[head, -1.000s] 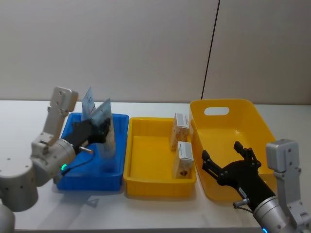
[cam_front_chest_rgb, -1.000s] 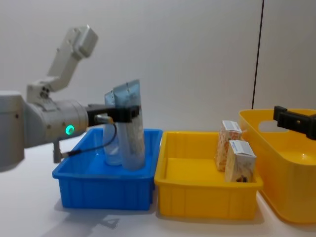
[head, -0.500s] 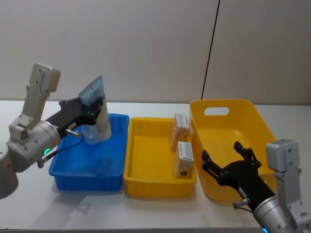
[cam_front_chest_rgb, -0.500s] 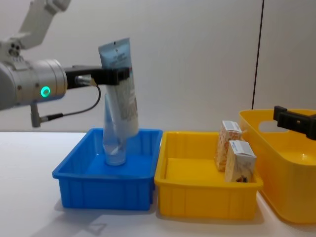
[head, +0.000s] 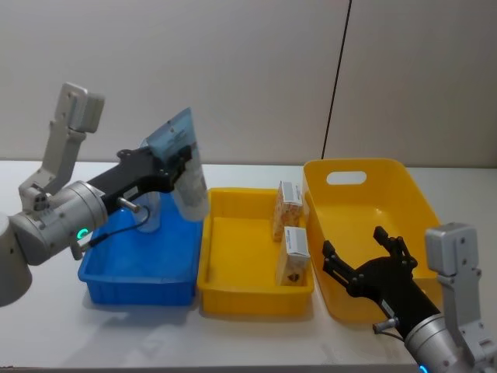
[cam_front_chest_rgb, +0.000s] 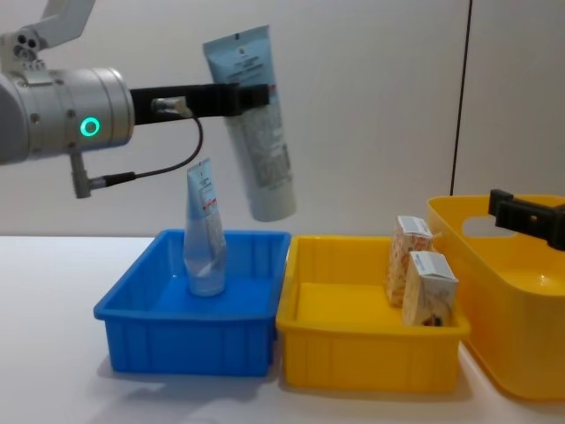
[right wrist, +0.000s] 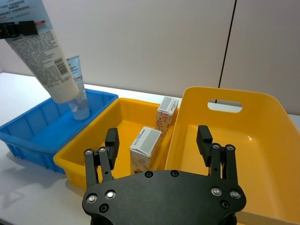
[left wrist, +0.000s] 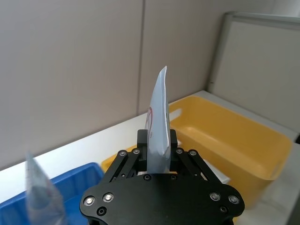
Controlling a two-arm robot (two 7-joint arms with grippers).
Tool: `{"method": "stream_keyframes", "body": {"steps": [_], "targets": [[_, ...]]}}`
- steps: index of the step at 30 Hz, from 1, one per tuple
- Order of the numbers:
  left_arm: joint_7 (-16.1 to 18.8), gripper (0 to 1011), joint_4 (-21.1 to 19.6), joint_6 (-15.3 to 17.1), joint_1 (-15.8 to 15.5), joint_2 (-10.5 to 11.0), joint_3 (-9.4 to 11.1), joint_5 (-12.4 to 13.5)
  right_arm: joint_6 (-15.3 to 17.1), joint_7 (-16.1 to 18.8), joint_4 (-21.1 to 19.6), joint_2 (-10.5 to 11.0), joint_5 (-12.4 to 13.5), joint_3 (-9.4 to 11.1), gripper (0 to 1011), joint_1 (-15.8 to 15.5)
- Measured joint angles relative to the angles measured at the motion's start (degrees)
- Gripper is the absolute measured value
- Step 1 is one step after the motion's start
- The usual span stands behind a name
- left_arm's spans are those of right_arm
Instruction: Bimanual collaborative sorting of washing and personal care products
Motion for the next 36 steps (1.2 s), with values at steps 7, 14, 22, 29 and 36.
{"method": "stream_keyframes", "body": {"steps": [7, 14, 22, 29, 36], "targets": [[-4.3, 211, 0.4, 1.3, -0.9, -0.5, 1.7, -2.1, 0.0, 0.0, 0.0, 0.0, 0.0, 0.0, 1003, 0.0], [-7.0, 213, 0.9, 2.4, -1.5, -0.8, 3.4, -3.1, 0.0, 0.0, 0.0, 0.0, 0.0, 0.0, 1003, 0.0], [-8.7, 213, 1.2, 3.2, -1.8, -1.1, 4.6, -3.8, 1.4, 1.2, -1.1, -0.1, 1.1, 0.1, 1003, 0.2], [-9.5, 213, 1.4, 3.5, -2.0, -1.2, 5.1, -4.1, 4.7, 3.5, -3.3, 0.0, 3.6, 0.1, 1003, 1.2], [-10.0, 213, 1.4, 3.7, -2.1, -1.3, 5.4, -4.3, 9.3, 5.4, -5.2, 0.1, 6.0, -0.6, 1003, 2.7]]}}
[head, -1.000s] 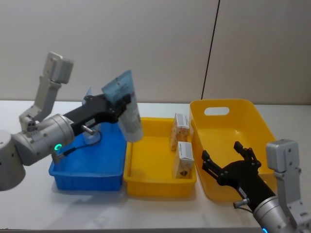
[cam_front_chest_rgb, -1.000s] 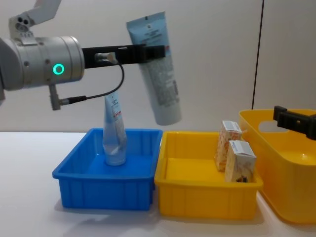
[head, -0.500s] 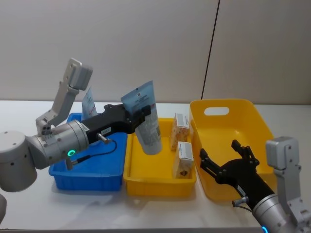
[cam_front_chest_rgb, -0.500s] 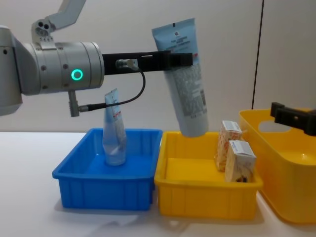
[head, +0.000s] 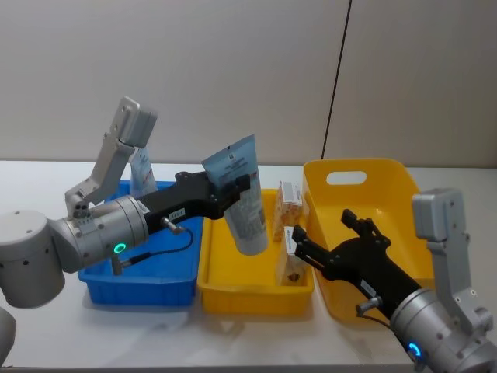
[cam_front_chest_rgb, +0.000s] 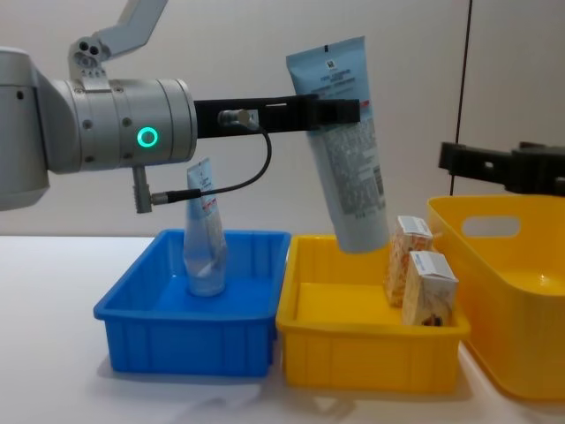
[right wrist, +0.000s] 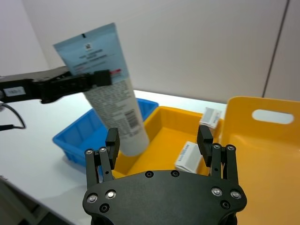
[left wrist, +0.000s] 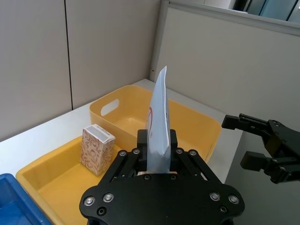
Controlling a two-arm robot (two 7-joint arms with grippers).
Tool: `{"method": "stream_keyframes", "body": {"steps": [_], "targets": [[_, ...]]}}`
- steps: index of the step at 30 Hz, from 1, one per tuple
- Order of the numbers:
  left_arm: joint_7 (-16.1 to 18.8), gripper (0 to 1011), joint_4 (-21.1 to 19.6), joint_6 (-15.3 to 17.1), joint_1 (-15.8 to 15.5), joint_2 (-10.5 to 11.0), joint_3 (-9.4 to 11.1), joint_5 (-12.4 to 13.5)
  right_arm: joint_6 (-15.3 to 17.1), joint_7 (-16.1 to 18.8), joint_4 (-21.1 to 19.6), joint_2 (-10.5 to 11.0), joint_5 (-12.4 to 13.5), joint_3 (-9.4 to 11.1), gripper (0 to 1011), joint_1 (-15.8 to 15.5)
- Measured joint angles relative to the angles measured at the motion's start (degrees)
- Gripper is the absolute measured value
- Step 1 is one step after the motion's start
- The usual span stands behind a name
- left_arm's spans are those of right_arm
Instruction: Bimanual collaborative sorting of washing and personal care products
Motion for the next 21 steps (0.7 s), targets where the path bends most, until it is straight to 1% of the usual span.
{"method": "stream_keyframes", "body": {"steps": [5, 11, 14, 18, 21], "targets": [[-0.2, 213, 0.0, 0.1, 0.0, 0.0, 0.1, -0.1, 2.9, 0.7, -0.7, 0.4, 0.7, -1.0, 1003, 1.4], [-0.4, 213, 0.1, 0.1, -0.1, 0.0, 0.2, -0.1, 5.2, 1.0, -0.5, 0.7, 0.4, -2.3, 1003, 2.8], [-0.4, 213, 0.1, 0.2, -0.1, -0.1, 0.3, -0.1, 6.4, 1.0, 0.1, 0.9, -0.6, -3.4, 1003, 4.0], [-0.5, 211, 0.1, 0.2, -0.1, -0.1, 0.3, -0.2, 7.1, 0.8, 0.8, 1.0, -1.7, -4.3, 1003, 5.0], [-0.5, 213, 0.1, 0.2, -0.1, -0.1, 0.3, -0.2, 7.6, 0.5, 1.8, 1.0, -3.5, -5.5, 1003, 6.4]]}}
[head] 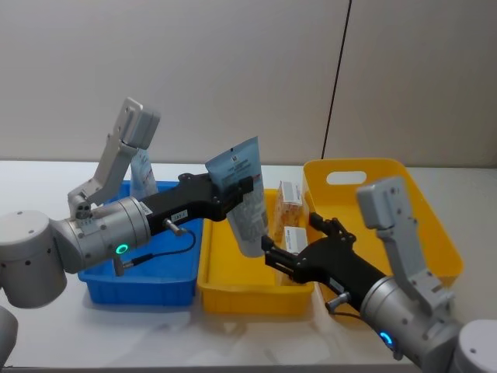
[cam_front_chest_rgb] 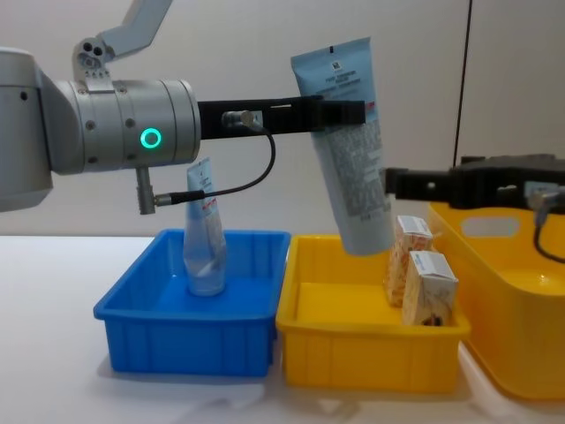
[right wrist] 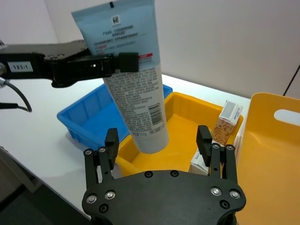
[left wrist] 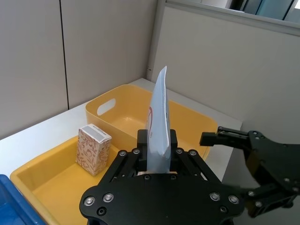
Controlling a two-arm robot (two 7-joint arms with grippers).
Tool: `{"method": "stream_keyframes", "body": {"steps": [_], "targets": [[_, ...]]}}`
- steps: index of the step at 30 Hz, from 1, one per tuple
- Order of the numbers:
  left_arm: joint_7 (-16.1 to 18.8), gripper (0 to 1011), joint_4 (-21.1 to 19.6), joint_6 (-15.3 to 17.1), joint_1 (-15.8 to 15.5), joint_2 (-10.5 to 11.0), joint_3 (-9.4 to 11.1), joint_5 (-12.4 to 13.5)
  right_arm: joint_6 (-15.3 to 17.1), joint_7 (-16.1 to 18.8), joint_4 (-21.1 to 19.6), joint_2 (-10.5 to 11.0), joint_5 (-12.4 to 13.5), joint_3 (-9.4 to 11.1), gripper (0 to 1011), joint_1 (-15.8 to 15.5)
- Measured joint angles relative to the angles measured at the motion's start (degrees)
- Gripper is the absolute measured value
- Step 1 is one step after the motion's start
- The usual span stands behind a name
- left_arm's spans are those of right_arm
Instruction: Bimanual collaborative sorting of washing and personal care products
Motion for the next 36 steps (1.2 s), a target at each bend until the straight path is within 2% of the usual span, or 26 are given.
{"method": "stream_keyframes", "body": {"steps": [7, 9, 17, 25, 36], "targets": [[-0.1, 211, 0.0, 0.0, 0.0, 0.0, 0.0, 0.0, -0.1, -0.4, 2.4, -0.3, -3.0, -2.3, 1003, 2.4], [-0.1, 211, 0.0, 0.0, 0.0, 0.0, 0.1, 0.0, -0.6, -0.4, 3.7, -0.5, -4.4, -3.4, 1003, 3.8], [-0.1, 211, 0.0, 0.0, 0.0, 0.0, 0.1, 0.0, -2.1, -0.3, 7.2, -1.5, -7.3, -5.6, 1003, 6.9], [-0.1, 213, 0.0, 0.1, 0.0, 0.0, 0.1, 0.0, -3.9, -0.2, 12.7, -3.5, -10.5, -7.9, 1003, 10.9], [-0.1, 211, 0.0, 0.0, 0.0, 0.0, 0.1, 0.0, -5.6, -0.3, 18.9, -6.1, -12.9, -9.6, 1003, 14.4]]}}
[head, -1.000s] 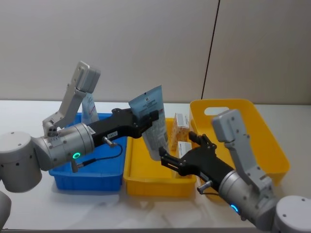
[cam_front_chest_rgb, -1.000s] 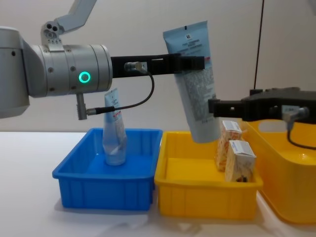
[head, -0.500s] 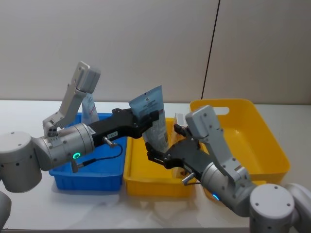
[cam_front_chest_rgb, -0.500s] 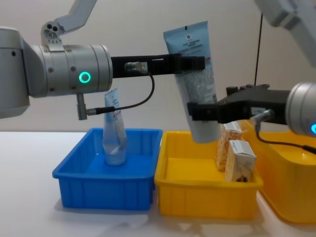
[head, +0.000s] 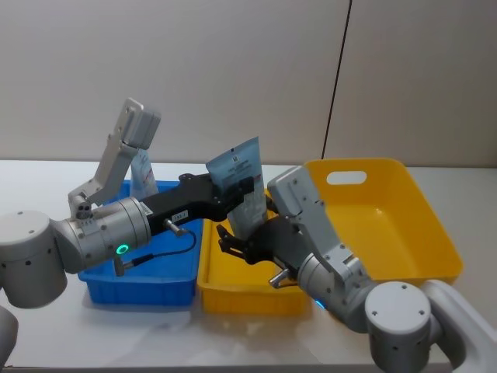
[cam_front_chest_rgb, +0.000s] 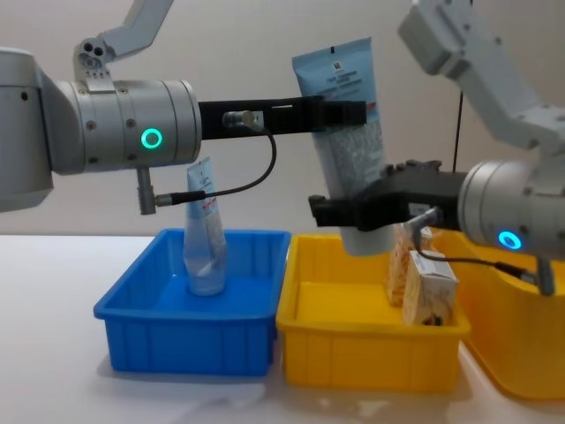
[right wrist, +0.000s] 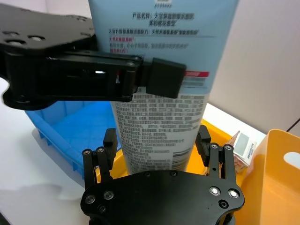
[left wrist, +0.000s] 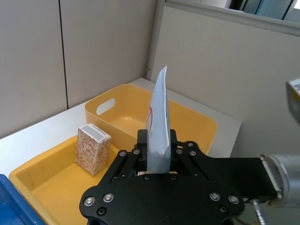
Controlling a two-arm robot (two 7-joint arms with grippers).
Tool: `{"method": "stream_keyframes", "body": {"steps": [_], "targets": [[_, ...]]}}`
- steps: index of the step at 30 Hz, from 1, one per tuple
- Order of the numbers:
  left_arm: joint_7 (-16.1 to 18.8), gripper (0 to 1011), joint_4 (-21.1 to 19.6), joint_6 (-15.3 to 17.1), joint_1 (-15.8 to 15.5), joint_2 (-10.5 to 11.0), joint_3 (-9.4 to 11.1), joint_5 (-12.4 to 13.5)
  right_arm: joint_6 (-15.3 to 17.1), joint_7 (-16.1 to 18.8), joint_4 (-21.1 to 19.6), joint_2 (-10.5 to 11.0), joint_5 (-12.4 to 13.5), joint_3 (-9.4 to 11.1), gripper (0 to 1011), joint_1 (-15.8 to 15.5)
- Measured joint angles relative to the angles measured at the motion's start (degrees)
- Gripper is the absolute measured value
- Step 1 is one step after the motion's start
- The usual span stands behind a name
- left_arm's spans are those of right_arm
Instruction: Bimanual collaborative sorting of washing and personal care products
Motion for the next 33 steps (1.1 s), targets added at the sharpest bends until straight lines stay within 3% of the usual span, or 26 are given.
{"method": "stream_keyframes", "body": {"steps": [7, 12, 23, 33], "targets": [[0.0, 213, 0.0, 0.0, 0.0, 0.0, 0.0, 0.0, -0.6, 0.0, 2.6, -1.2, -0.8, -0.6, 1003, 1.3], [0.0, 213, 0.0, 0.0, 0.0, 0.0, 0.0, 0.0, -1.0, 0.1, 3.7, -1.7, -1.2, -0.9, 926, 1.9], [0.0, 213, 0.0, 0.0, 0.0, 0.0, 0.0, 0.0, -1.3, 0.1, 5.1, -2.3, -1.7, -1.2, 603, 2.7], [0.1, 252, 0.0, 0.0, 0.0, 0.0, 0.0, 0.0, -1.5, 0.1, 5.6, -2.5, -1.8, -1.4, 462, 3.0]]}}
